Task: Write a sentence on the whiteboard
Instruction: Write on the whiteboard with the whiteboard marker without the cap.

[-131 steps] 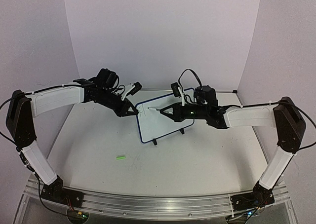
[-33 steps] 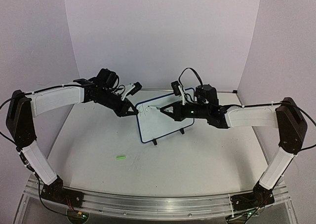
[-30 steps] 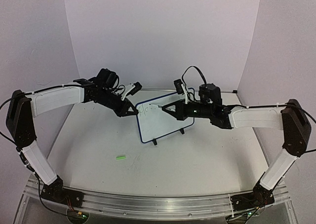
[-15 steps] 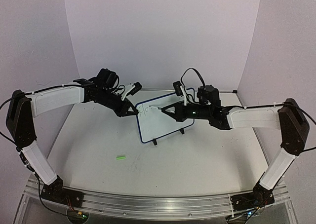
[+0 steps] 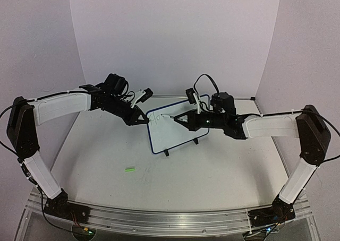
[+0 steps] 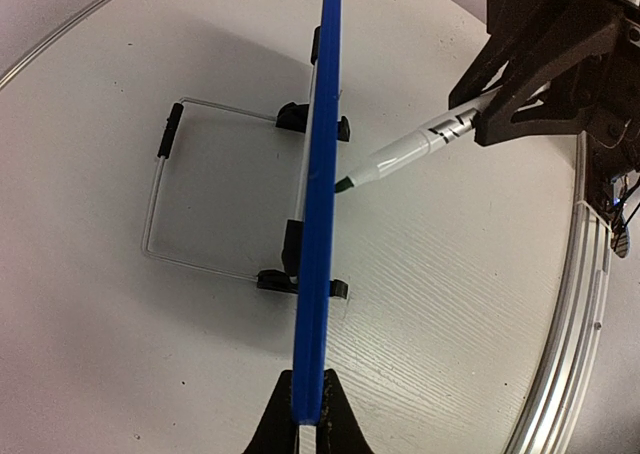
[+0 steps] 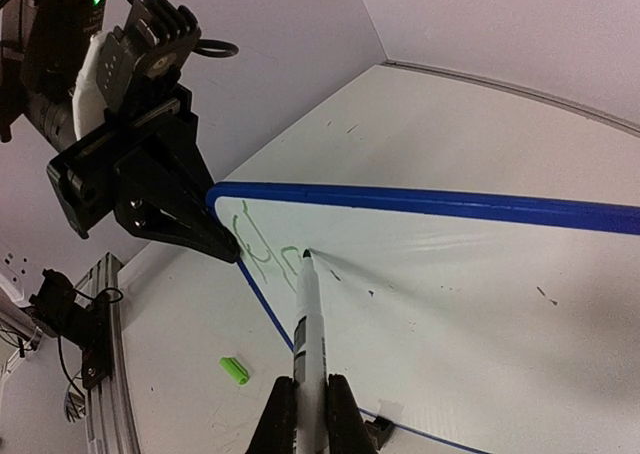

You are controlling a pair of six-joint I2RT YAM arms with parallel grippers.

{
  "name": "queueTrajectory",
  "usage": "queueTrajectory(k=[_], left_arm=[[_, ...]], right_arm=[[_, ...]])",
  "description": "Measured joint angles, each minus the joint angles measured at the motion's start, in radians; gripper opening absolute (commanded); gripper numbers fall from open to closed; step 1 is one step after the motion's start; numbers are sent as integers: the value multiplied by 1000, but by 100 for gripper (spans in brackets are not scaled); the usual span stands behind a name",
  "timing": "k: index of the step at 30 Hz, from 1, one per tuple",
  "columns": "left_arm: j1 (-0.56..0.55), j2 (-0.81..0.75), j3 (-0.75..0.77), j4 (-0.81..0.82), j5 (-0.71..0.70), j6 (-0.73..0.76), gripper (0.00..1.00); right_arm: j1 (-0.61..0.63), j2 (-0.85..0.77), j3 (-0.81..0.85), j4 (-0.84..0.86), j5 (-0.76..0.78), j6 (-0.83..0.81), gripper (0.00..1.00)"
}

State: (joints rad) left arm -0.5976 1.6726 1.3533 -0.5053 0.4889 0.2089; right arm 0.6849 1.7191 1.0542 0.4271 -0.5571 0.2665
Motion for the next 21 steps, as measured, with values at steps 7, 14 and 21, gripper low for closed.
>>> queueTrajectory(k=[7,14,21], left_arm=[[0,0,0,0,0,0,0],[0,0,0,0,-1,0,0],[0,1,0,0,-1,0,0]], right_arm=[[-2,0,0,0,4,0,0],[-2,12,0,7,2,0,0],[-2,14,-20,25,4,9,0]])
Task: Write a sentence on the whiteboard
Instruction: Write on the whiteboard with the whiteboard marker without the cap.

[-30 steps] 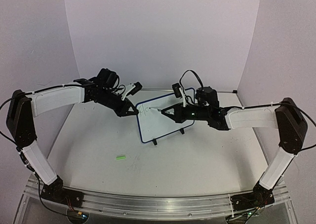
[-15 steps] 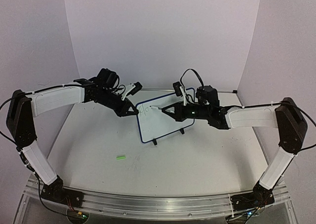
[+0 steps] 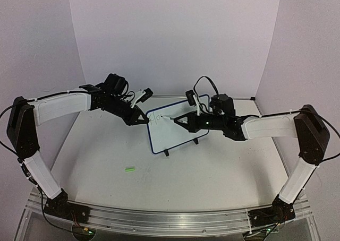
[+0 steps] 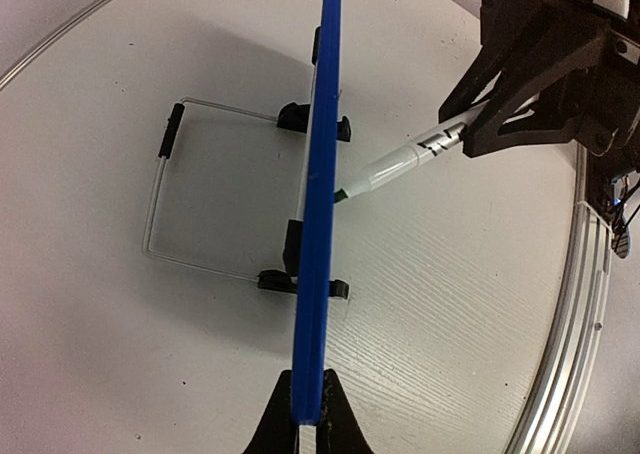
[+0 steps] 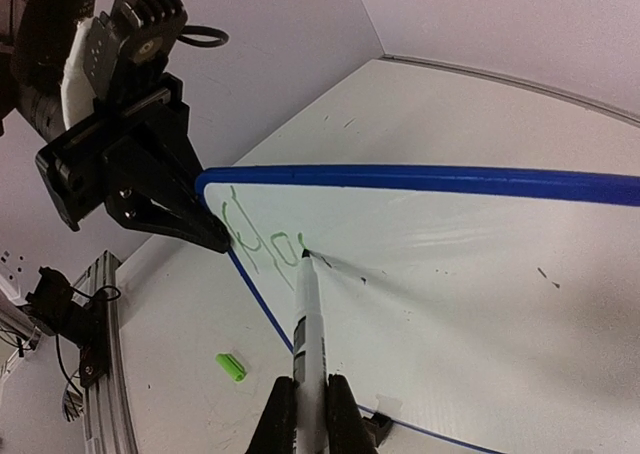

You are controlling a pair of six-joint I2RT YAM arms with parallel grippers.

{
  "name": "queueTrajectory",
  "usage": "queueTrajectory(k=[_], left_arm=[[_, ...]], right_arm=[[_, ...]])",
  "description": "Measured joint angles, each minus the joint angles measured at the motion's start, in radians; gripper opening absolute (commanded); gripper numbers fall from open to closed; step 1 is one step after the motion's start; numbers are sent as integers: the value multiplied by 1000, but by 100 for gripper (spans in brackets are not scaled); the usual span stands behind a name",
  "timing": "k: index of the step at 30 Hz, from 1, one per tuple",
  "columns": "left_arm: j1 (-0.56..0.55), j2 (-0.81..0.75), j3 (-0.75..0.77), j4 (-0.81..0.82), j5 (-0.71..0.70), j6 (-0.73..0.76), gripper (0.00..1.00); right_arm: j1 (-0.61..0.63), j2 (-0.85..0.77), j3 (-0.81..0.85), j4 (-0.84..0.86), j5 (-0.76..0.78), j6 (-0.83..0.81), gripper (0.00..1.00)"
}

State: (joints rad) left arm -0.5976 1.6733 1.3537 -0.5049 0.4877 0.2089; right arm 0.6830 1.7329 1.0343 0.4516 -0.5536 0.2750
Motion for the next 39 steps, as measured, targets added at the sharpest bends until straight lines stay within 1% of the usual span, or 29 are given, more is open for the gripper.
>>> queueTrajectory(k=[8,18,24,29,39], left_arm=[[0,0,0,0,0,0,0],[0,0,0,0,0,0,0],[0,0,0,0,1,0,0],[0,0,0,0,1,0,0],[-2,0,0,0,1,1,0]], right_arm=[[0,27,-56,18,3,23,0],[0,48,-75,28,-12,40,0],[0,-15,-99,27,-23,45,0],[0,-76,-97,57,-24,50,0],[0,-39,-43,67,-12,51,0]])
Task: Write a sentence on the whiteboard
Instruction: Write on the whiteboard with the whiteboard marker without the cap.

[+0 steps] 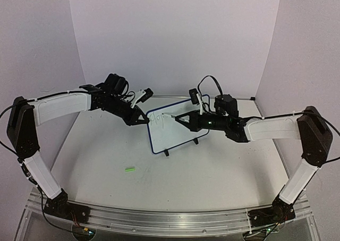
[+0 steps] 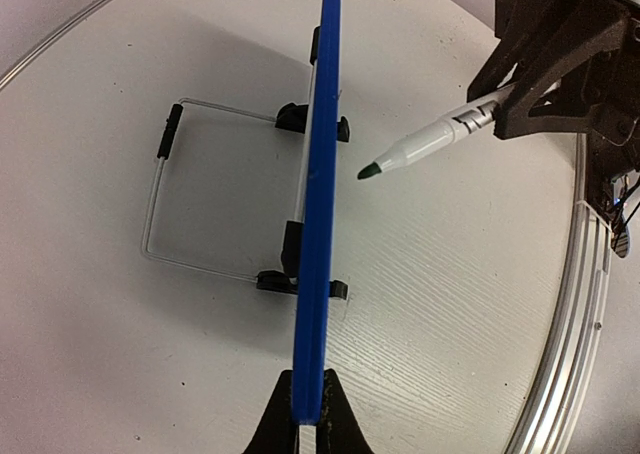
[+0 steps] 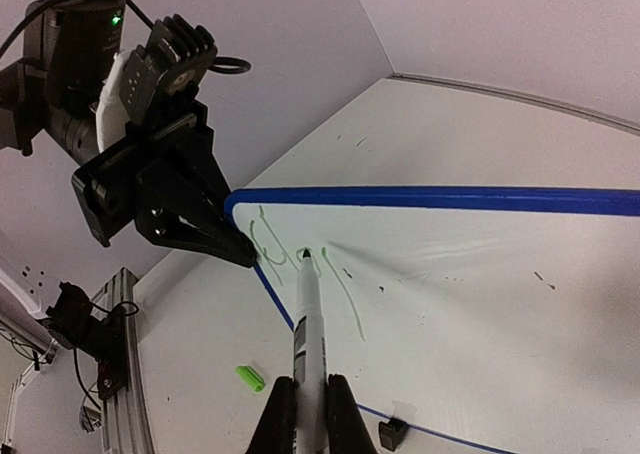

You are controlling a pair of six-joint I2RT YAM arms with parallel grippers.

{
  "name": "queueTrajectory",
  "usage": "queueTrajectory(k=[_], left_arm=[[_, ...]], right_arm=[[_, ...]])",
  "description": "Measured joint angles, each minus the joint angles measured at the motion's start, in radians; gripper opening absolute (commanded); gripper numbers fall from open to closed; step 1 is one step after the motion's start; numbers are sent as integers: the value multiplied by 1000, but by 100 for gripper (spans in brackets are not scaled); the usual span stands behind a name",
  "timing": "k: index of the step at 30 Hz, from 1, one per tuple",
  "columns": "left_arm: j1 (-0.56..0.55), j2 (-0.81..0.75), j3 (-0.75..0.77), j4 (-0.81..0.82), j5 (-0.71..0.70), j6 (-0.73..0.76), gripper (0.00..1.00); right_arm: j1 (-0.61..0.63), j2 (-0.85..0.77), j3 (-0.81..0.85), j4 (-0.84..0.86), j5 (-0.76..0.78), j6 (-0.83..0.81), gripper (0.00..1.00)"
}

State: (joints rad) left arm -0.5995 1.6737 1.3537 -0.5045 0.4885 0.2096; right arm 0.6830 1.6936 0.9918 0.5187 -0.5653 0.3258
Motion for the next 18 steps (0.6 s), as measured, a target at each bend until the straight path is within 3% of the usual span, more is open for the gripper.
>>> queueTrajectory(k=[18], left_arm=[[0,0,0,0,-2,-1,0]], right_arm=[[3,35,20,4,34,6,0]])
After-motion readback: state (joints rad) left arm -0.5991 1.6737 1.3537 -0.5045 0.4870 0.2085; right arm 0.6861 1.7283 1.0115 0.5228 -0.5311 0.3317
